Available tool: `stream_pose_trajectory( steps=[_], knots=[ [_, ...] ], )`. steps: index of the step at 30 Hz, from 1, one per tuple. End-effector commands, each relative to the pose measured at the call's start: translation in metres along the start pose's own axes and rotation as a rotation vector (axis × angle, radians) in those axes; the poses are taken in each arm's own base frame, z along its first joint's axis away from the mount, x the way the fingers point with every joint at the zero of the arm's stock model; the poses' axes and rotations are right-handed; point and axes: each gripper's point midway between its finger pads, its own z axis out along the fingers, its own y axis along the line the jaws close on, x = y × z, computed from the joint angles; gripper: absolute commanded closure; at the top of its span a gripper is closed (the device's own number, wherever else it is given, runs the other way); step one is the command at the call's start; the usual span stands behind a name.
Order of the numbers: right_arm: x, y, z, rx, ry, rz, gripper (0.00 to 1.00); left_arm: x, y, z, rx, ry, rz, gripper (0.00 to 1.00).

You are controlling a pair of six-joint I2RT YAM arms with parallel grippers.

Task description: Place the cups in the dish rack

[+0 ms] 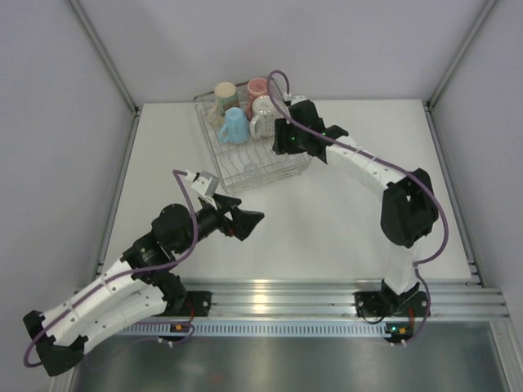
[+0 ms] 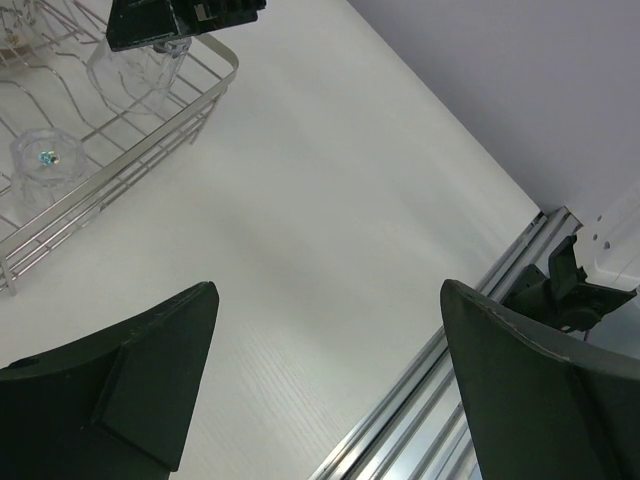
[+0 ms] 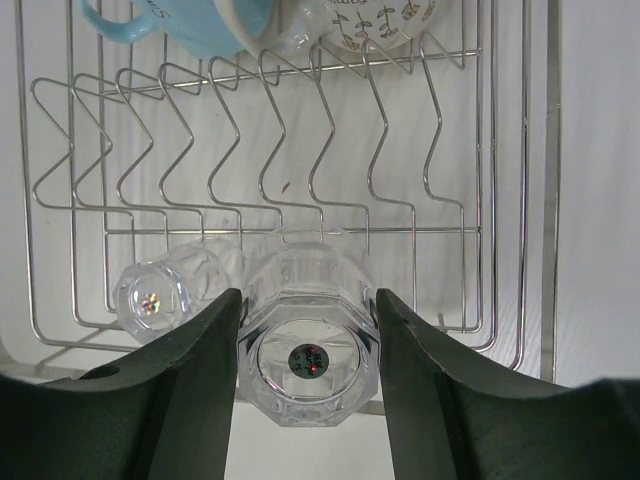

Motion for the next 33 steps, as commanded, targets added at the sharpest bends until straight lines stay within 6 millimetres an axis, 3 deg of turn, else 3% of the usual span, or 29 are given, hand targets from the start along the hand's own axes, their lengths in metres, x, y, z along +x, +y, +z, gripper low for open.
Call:
stream_pose_trajectory(
  steps=[1, 5, 12, 20, 26, 33],
  knots=[
    [-0.019, 0.014, 0.002, -0.014, -0.035, -0.022, 1.00, -0.018, -0.002, -0.005, -0.011, -0.036, 0.020, 0.02],
    [-0.005, 0.013, 0.010, -0.014, 0.002, -0.027, 1.00, -0.019, 0.002, -0.005, -0.035, -0.047, 0.013, 0.02],
    [0.001, 0.017, 0.023, 0.023, 0.006, -0.066, 1.00, -0.012, 0.003, 0.000, -0.042, -0.022, -0.001, 0.02],
    [0.027, 0.019, 0.043, 0.066, 0.086, -0.091, 1.00, -0.012, 0.006, 0.000, -0.056, -0.028, -0.002, 0.02],
    [0.029, 0.014, 0.047, 0.104, 0.085, -0.101, 0.83, -0.012, 0.008, -0.001, -0.063, -0.030, 0.001, 0.02],
    [0.030, 0.012, 0.046, 0.116, 0.098, -0.113, 0.50, -0.011, 0.013, -0.001, -0.084, -0.035, 0.000, 0.02]
  ],
)
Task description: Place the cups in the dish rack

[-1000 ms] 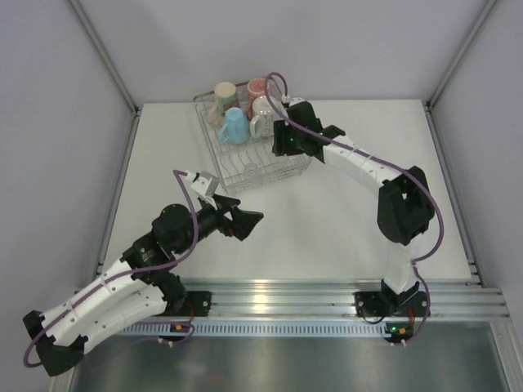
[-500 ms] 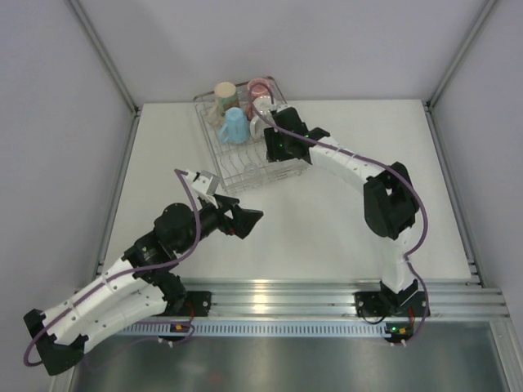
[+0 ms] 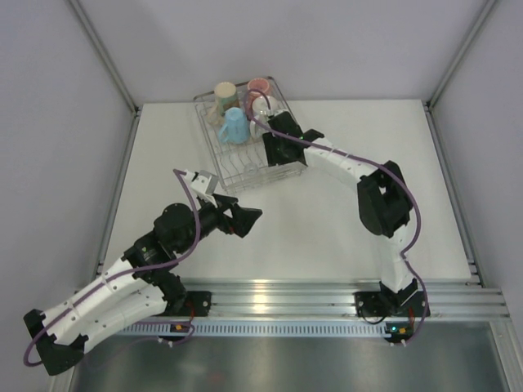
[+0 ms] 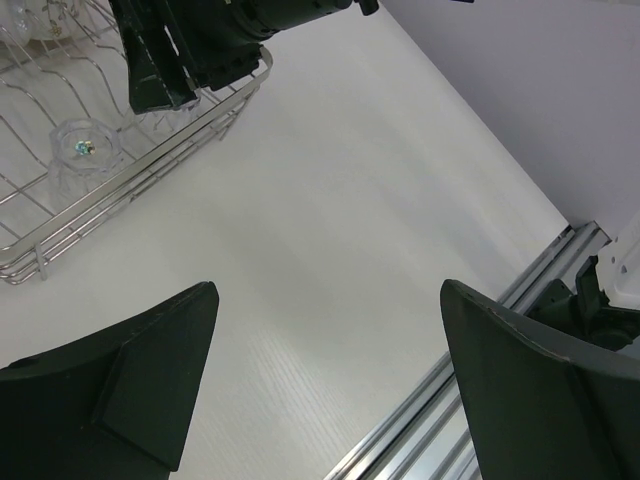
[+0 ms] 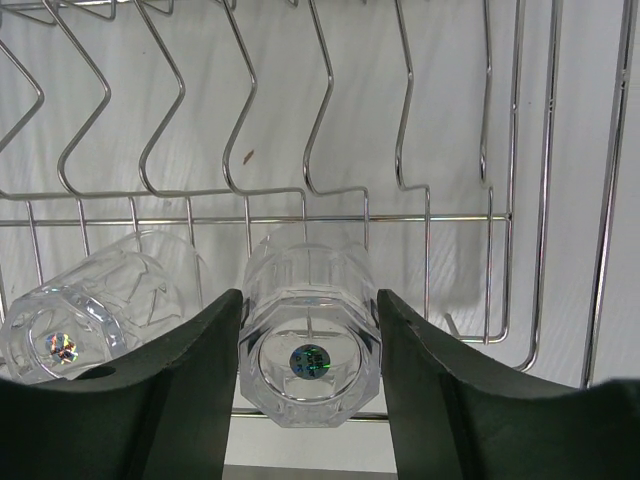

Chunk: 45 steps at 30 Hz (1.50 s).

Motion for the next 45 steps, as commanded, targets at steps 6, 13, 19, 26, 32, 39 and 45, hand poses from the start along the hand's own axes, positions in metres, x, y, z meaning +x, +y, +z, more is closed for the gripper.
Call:
stream_pose_trajectory(
  steps=[6, 13, 19, 26, 32, 39, 45],
  knots=[
    [-0.024, 0.005, -0.014, 0.015, -0.048, -0.041, 0.37, -0.012, 0.009, -0.001, -0.062, -0.044, 0.000, 0.02],
    [-0.043, 0.010, -0.037, -0.006, -0.073, -0.045, 0.26, -0.020, 0.010, -0.003, -0.079, -0.057, 0.012, 0.02],
    [-0.084, 0.009, -0.099, -0.031, -0.172, -0.038, 0.01, -0.037, 0.016, -0.006, -0.134, -0.090, 0.034, 0.02],
    [-0.088, 0.011, -0.174, -0.133, -0.300, 0.089, 0.01, -0.054, 0.005, -0.010, -0.103, -0.098, 0.092, 0.02],
    [-0.055, -0.011, -0.250, -0.185, -0.394, 0.192, 0.01, -0.070, 0.002, -0.020, -0.107, -0.107, 0.131, 0.02],
    [-0.001, -0.030, -0.295, -0.273, -0.503, 0.219, 0.01, -0.087, -0.002, -0.034, -0.108, -0.160, 0.097, 0.02],
    [0.025, -0.045, -0.318, -0.289, -0.568, 0.249, 0.01, -0.090, -0.009, -0.040, -0.072, -0.179, 0.068, 0.02]
  ],
)
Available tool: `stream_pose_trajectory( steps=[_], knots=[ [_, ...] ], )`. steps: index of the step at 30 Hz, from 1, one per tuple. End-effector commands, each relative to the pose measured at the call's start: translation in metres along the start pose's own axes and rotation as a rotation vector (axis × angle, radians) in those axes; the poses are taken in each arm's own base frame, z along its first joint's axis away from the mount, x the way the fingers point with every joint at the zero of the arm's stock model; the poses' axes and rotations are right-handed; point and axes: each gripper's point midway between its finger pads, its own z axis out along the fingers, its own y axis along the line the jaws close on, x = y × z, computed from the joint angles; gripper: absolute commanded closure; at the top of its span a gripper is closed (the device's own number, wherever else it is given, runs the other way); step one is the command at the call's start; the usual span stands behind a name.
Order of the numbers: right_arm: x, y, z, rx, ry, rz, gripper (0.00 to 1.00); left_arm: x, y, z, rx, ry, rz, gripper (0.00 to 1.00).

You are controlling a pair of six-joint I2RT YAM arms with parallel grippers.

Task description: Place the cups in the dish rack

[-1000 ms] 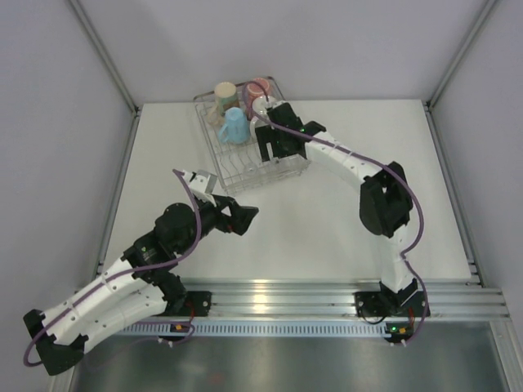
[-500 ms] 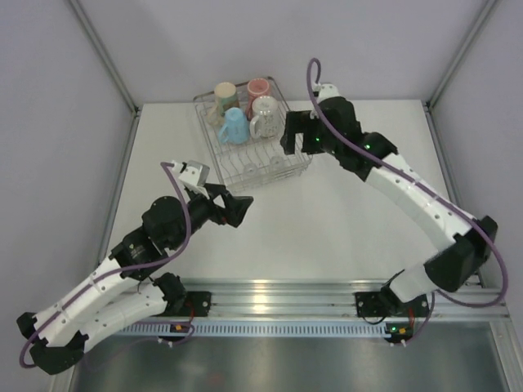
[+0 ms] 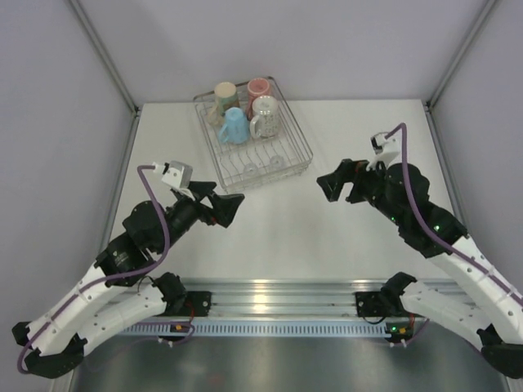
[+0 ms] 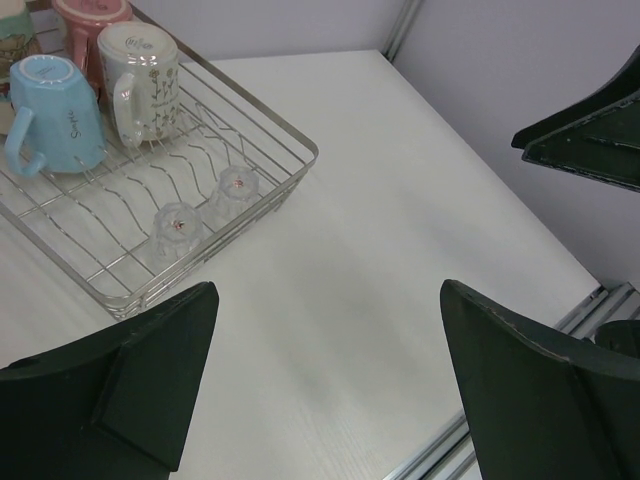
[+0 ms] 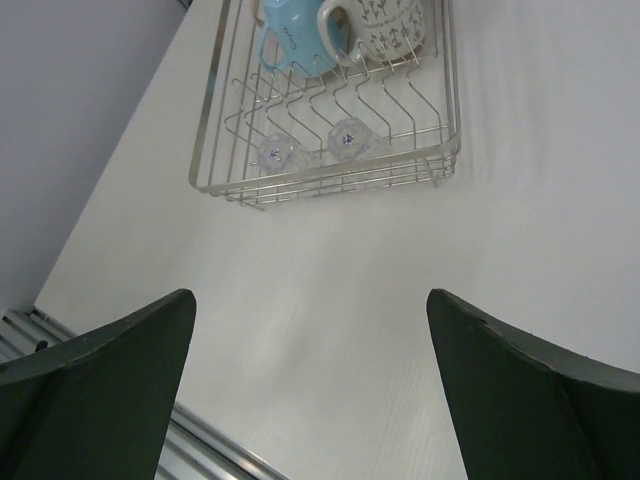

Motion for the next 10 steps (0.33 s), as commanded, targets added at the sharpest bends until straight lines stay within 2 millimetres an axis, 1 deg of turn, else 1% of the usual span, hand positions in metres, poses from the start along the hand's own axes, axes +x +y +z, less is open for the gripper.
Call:
stream_pose_trajectory(
  steps=[1, 2, 3, 7, 10],
  knots=[
    [-0.013, 0.007, -0.013, -0.044, -0.089, 0.031, 0.01, -0.019, -0.008, -0.006, 0.029, -0.049, -0.026, 0.02],
    [-0.015, 0.007, -0.019, -0.049, -0.107, 0.044, 0.01, -0.018, -0.009, -0.005, 0.033, -0.047, -0.028, 0.02],
    [-0.011, 0.003, -0.019, -0.042, -0.110, 0.049, 0.01, -0.019, -0.009, -0.005, 0.032, -0.048, -0.026, 0.02],
    [-0.011, 0.000, -0.025, -0.036, -0.126, 0.055, 0.01, -0.026, -0.013, -0.003, 0.040, -0.056, -0.042, 0.02],
    [-0.013, -0.002, -0.029, -0.025, -0.137, 0.059, 0.00, -0.027, -0.018, 0.001, 0.056, -0.052, -0.059, 0.02]
  ],
)
